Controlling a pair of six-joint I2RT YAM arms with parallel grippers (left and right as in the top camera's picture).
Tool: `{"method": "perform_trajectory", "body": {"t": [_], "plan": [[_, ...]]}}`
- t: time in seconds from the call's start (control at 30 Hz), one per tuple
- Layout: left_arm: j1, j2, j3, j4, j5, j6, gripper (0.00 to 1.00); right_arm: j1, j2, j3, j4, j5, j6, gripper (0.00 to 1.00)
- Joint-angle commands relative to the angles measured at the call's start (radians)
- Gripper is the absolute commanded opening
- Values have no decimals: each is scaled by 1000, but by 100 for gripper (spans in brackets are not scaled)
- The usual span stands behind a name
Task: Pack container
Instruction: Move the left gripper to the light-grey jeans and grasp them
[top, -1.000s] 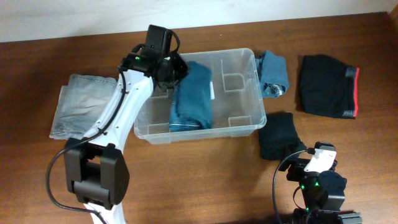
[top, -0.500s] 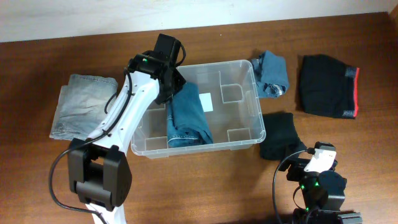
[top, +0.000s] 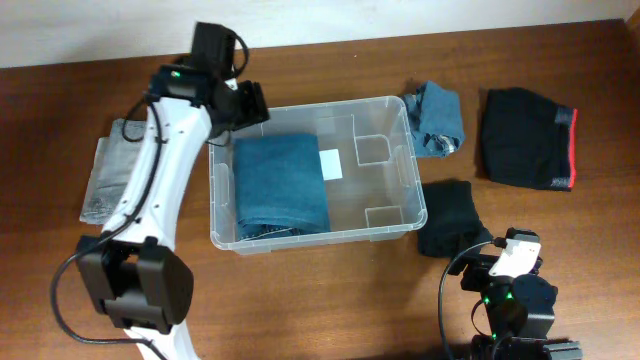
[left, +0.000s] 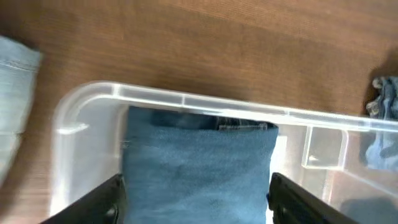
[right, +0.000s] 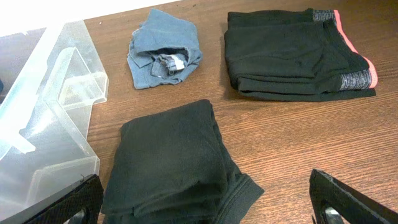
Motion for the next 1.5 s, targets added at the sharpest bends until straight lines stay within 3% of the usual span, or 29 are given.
{"method": "perform_trajectory", "body": {"t": [0.0,0.03,0.17,0.4,0.5,0.6,0.7,0.9,1.47], "plan": [[48,-76,112,-104,-69,113,72,-6,-6,-6,0,-5,-7,98],[72,-88,137,-137,-103,113,72,-6,-6,-6,-1,-5,-7,98],[256,-143,200,-208,-139,209,99,-6,-6,-6,0,-5,-7,98],[728,-49,194,-322,132,352,99,-6,-6,-6,0,-5,-7,99],[852,32,194,-356,267,491,99,-6,-6,-6,0,-5,-7,99],[939,175,191,-412,273,567,99,-6,-6,-6,0,-5,-7,98],[975,276,190,-426,296,583,99,-6,-6,-6,0,-5,-7,99],[1039,491,185,-399,573,778,96,-6,-6,-6,0,-5,-7,98],[893,601,179,-381,564,839,97,-6,-6,-6,-1,-5,-7,98]]}}
